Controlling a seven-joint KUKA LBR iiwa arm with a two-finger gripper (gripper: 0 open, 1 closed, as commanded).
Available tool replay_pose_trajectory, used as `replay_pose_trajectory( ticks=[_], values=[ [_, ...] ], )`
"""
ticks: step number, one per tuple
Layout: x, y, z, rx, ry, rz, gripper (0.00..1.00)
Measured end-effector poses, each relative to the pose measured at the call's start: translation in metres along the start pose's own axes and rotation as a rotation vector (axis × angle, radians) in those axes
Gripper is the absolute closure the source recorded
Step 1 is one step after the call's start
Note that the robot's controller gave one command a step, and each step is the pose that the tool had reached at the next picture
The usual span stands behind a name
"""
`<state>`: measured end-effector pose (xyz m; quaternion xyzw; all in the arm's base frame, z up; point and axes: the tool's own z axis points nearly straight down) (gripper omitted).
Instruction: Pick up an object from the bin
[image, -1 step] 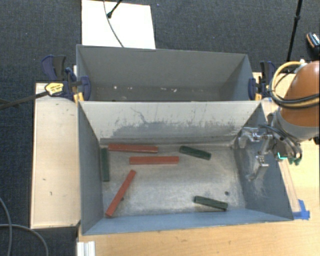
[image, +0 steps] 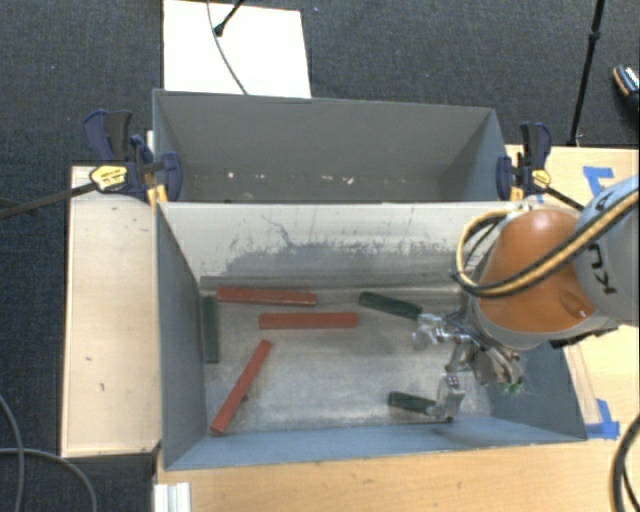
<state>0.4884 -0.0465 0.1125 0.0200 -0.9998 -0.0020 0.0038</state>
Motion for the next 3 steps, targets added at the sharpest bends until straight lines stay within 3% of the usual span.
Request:
replay_pose_trajectory(
  ticks=[1, 2, 3],
  values=[
    [0.001, 0.028, 0.041, 0.005, -0.014, -0.296, 0.0],
    [0.003, 0.028, 0.042, 0.005, -0.009, -0.299, 1.0],
    [-0.004, -0.001, -0.1, 0.009, -0.018, -0.302, 1.0]
  ],
)
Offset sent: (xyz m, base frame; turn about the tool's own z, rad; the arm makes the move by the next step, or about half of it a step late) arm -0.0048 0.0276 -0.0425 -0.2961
